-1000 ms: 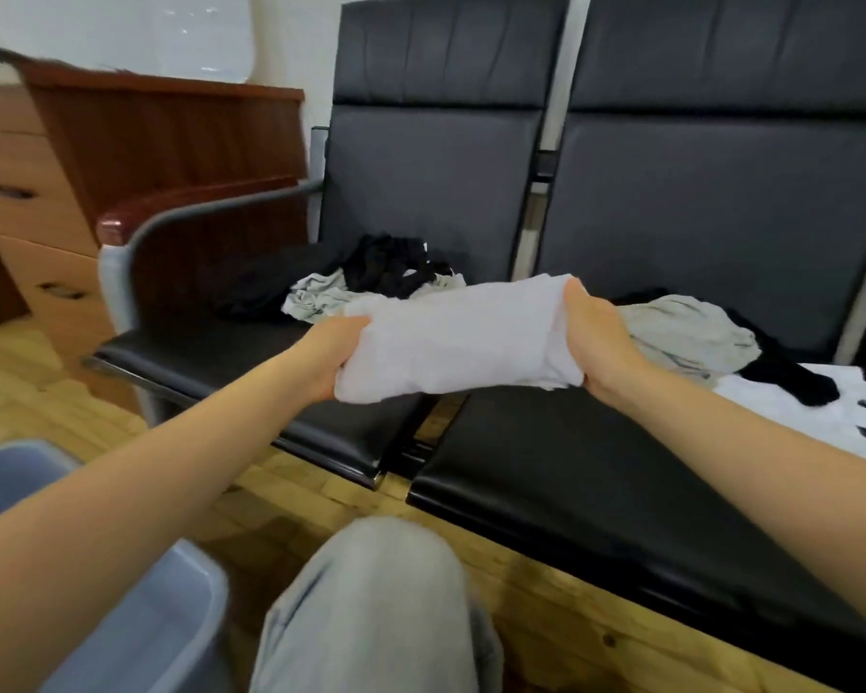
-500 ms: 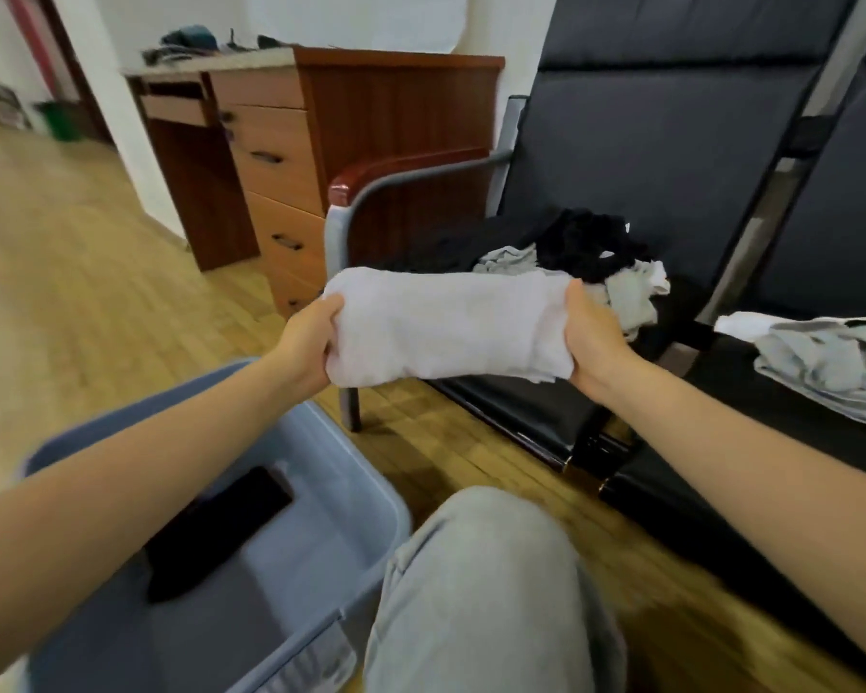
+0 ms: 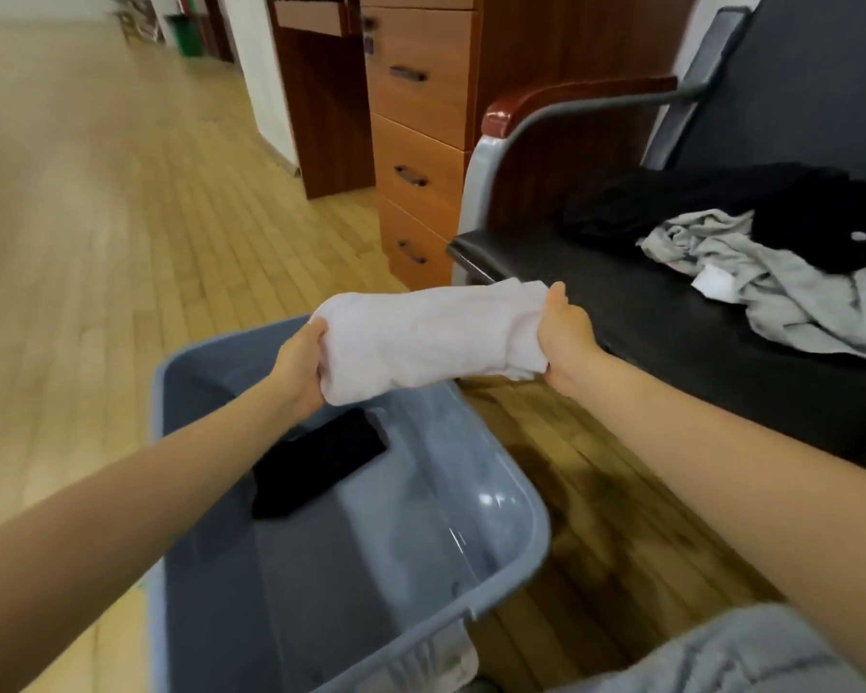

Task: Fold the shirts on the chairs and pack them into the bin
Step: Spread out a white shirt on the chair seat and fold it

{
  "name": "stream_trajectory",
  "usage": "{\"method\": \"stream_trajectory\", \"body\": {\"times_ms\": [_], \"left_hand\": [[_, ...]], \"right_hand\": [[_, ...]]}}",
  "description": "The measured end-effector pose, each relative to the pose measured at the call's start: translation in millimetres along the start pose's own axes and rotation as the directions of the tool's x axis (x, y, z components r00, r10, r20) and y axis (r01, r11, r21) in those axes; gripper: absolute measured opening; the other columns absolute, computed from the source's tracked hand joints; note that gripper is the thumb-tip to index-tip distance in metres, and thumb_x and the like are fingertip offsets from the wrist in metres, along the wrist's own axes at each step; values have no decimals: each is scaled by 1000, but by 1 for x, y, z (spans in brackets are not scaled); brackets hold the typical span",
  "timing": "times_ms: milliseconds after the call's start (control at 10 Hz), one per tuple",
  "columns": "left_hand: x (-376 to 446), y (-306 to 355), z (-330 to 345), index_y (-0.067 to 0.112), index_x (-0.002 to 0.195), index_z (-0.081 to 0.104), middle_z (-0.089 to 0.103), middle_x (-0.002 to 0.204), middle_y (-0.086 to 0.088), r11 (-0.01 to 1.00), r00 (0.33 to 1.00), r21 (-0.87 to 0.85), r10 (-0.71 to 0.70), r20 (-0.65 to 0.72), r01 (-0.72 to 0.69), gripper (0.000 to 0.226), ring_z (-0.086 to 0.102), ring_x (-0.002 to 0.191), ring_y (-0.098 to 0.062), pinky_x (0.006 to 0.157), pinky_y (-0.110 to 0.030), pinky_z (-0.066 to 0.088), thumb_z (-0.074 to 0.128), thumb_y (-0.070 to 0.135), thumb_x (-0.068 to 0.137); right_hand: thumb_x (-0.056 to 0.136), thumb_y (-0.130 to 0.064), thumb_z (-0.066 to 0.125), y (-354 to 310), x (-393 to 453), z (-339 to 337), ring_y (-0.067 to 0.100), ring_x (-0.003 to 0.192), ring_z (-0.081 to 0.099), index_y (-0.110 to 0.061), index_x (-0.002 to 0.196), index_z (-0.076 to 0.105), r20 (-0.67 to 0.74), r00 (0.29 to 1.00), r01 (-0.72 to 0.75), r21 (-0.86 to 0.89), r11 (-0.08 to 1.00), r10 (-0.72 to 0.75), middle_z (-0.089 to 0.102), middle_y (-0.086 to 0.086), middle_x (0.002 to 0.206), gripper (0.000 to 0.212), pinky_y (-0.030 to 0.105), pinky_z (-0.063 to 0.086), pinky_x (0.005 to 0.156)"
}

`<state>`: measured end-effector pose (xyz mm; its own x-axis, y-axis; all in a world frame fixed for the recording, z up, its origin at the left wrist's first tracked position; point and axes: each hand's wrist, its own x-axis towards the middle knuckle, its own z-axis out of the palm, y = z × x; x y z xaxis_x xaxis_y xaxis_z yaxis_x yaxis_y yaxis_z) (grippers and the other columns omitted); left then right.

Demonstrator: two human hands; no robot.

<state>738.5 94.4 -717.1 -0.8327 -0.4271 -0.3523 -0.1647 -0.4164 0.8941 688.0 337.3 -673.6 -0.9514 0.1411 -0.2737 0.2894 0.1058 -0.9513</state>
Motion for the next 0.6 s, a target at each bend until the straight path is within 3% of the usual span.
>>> {"method": "stream_trajectory", "body": {"times_ms": [100,200,400,500,600], "left_hand": [[15,-16,-30,11,132,52,59,125,-5,998,997,-48,-38,-63,35,35,56,112,-25,87,-37,45,37,26,105],[27,-21,-47,14,118,56,61,120,-6,998,994,-50,-50,-102,45,26,58,107,-25,85,-38,46,37,24,104],[70,-44,-78,17,95,64,64,89,2,988,954,23,-141,-266,153,22,59,78,-17,69,-33,50,43,24,101],[100,-61,-107,6,93,55,56,94,1,943,883,-243,-306,-356,229,29,51,82,-15,92,-27,41,31,18,105],[136,-80,-143,-9,130,36,59,95,31,379,555,534,60,-829,756,79,33,50,4,40,-5,26,-22,31,94]], "right_hand": [[105,-45,23,17,4,36,31,130,46,-7,148,36,21,999,-37,-35,999,38,44,13,147,58,45,36,111],[105,-45,22,29,11,57,31,121,54,-6,144,40,75,995,-60,-10,998,60,52,13,140,58,44,45,104],[102,-46,37,60,16,134,20,117,51,-13,135,51,176,984,0,-48,999,9,54,0,128,48,24,39,96],[89,-32,68,101,27,175,20,103,56,-12,129,54,307,945,-73,-130,989,110,59,1,118,46,33,50,85],[91,-8,61,141,48,201,19,92,54,-7,127,55,361,904,-166,-197,966,229,59,5,109,36,29,48,70]]}}
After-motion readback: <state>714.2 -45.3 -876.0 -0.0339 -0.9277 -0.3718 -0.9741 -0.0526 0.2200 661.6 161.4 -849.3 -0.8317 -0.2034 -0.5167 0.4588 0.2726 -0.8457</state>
